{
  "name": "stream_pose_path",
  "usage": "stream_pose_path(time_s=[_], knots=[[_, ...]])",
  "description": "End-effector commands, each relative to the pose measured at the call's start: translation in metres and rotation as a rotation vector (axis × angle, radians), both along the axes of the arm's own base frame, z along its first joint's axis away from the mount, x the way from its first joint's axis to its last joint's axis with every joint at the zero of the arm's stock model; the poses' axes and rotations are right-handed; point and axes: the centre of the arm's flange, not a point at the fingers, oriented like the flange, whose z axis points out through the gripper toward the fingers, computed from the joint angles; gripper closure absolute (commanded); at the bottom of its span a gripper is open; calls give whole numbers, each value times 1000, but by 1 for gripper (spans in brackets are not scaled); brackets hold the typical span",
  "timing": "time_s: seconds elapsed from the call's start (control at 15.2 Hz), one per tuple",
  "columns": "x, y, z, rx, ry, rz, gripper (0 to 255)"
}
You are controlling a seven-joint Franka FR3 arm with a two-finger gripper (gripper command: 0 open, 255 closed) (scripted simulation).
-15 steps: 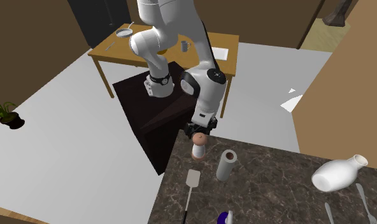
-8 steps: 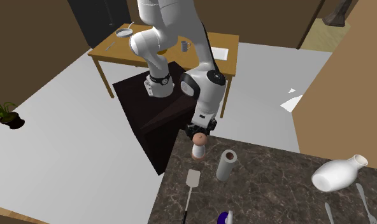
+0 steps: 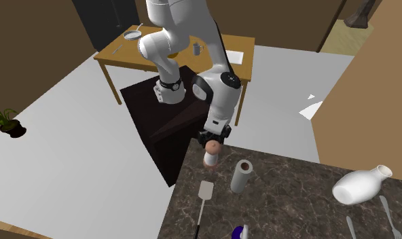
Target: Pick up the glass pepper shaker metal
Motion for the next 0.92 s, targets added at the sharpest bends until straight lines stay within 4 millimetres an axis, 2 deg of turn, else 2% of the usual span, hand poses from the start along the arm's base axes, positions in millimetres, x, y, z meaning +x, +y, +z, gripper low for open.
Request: stream_pose_path(time_s=[0.0, 0.73, 0.86], knots=[[1, 1, 10, 0, 0, 0, 255], [1, 1, 68, 0, 0, 0, 255], [1, 1, 69, 0, 0, 0, 255]])
